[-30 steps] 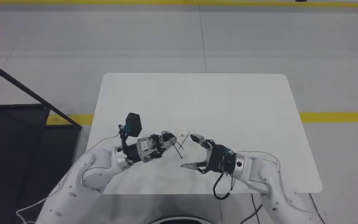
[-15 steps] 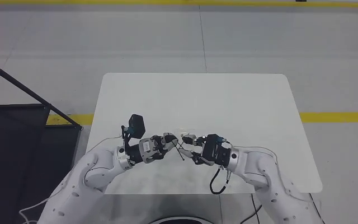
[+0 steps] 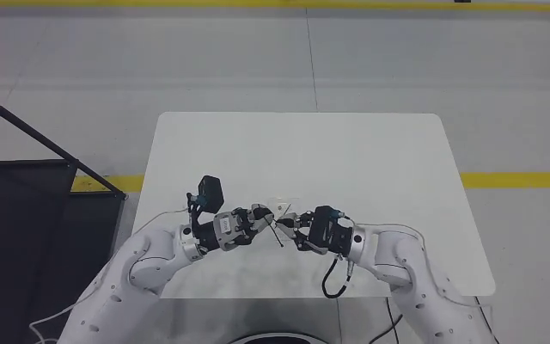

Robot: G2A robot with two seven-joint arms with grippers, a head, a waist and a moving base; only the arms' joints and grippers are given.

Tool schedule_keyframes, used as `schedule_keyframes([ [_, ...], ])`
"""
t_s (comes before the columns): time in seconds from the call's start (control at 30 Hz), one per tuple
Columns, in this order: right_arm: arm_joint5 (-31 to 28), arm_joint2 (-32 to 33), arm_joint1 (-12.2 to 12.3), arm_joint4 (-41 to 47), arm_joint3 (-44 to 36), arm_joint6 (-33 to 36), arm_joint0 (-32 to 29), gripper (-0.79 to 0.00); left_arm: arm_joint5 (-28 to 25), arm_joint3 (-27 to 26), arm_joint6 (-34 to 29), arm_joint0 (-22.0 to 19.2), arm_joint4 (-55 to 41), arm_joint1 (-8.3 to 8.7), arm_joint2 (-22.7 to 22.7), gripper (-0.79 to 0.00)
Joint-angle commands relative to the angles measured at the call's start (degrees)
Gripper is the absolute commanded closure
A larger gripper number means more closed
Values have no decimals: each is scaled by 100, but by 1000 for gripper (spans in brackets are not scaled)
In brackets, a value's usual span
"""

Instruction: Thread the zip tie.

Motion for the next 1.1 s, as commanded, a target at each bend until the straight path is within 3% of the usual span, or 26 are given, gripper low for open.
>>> schedule_keyframes([
  [0.0,16,11,1,19,18,-20,4,0,6,14,-11,-3,-25,-4,-1,-172],
  [0.03,26,17,2,23,24,-28,5,0,4,20,-21,-7,-40,-5,-4,-292],
  [0.07,32,22,2,31,29,-37,4,0,-1,28,-31,-11,-54,-6,-9,-351],
  [0.13,35,24,3,52,41,-45,-1,0,-5,46,-41,-12,-96,-7,-21,-376],
  [0.6,53,131,19,252,122,-207,-46,0,-114,130,-254,52,-227,9,-162,-357],
  [0.8,-294,254,39,611,399,-356,8,0,-219,251,-370,135,-410,41,-328,-366],
  [0.93,-704,303,60,795,605,-390,88,0,-348,438,-441,192,-1271,61,-416,-360],
  [1.07,-1201,299,84,918,803,-328,208,0,-495,669,-1127,64,-2822,110,-363,-400],
])
